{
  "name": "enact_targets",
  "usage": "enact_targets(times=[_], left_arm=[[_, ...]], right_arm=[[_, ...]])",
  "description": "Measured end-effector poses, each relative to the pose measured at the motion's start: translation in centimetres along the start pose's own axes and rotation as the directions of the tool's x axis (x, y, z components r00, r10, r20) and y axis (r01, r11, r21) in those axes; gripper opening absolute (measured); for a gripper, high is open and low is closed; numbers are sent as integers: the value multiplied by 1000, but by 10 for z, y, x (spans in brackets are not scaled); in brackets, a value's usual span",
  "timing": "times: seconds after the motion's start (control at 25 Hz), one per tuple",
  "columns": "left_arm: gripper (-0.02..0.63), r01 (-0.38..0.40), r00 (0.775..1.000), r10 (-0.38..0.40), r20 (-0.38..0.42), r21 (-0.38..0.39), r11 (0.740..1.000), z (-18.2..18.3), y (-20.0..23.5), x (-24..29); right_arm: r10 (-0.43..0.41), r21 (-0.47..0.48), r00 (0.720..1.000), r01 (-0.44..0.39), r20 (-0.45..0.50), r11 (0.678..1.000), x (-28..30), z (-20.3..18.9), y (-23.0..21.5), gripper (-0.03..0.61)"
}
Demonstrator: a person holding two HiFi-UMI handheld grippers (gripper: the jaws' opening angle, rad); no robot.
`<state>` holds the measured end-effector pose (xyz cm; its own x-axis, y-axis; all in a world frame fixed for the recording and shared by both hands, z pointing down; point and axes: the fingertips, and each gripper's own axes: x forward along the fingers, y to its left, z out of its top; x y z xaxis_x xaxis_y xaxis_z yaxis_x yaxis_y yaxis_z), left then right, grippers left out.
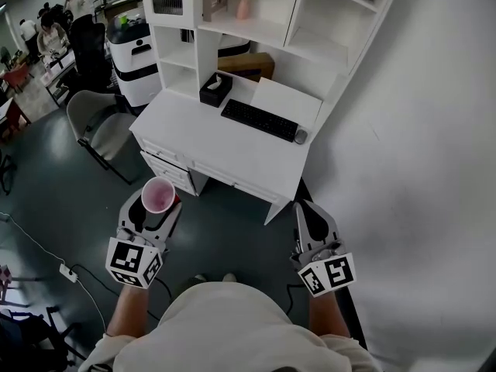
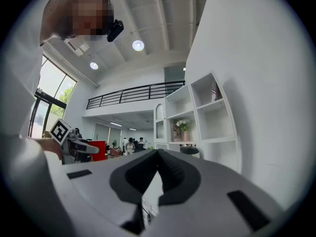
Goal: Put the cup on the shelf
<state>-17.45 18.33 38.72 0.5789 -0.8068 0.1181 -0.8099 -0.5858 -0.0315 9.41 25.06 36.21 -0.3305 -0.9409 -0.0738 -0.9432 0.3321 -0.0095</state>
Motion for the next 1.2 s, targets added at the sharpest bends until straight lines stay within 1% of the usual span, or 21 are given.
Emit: enact_targets(times=[0.12,0.28,0.52,0.76,1.0,1.2], left_arm=[[299,-17,1000,17,-6,-6,1000,-3,-1,1],[299,-39,999,38,-26,-14,999,-10,8,5],[299,-54,998,53,-19,-17,998,-13,33,33],[299,-14,1000,13,-10,-26,1000,-14,57,80],[299,46,999,-46,3,-30,998,-7,83,136],[299,76,997,-76,11,-18,997,2,121,177]], right_arm=[[14,8,1000,-14,-13,1000,3,-8,-4,5],[44,17,999,-43,-25,999,17,-14,-3,5],[56,21,997,-55,-44,998,50,-28,-12,5],[21,8,999,-20,-50,1000,90,-33,-28,5],[-6,-1,999,6,-49,1000,148,-34,-45,5],[-23,-10,999,23,-24,1000,206,-29,-50,5]])
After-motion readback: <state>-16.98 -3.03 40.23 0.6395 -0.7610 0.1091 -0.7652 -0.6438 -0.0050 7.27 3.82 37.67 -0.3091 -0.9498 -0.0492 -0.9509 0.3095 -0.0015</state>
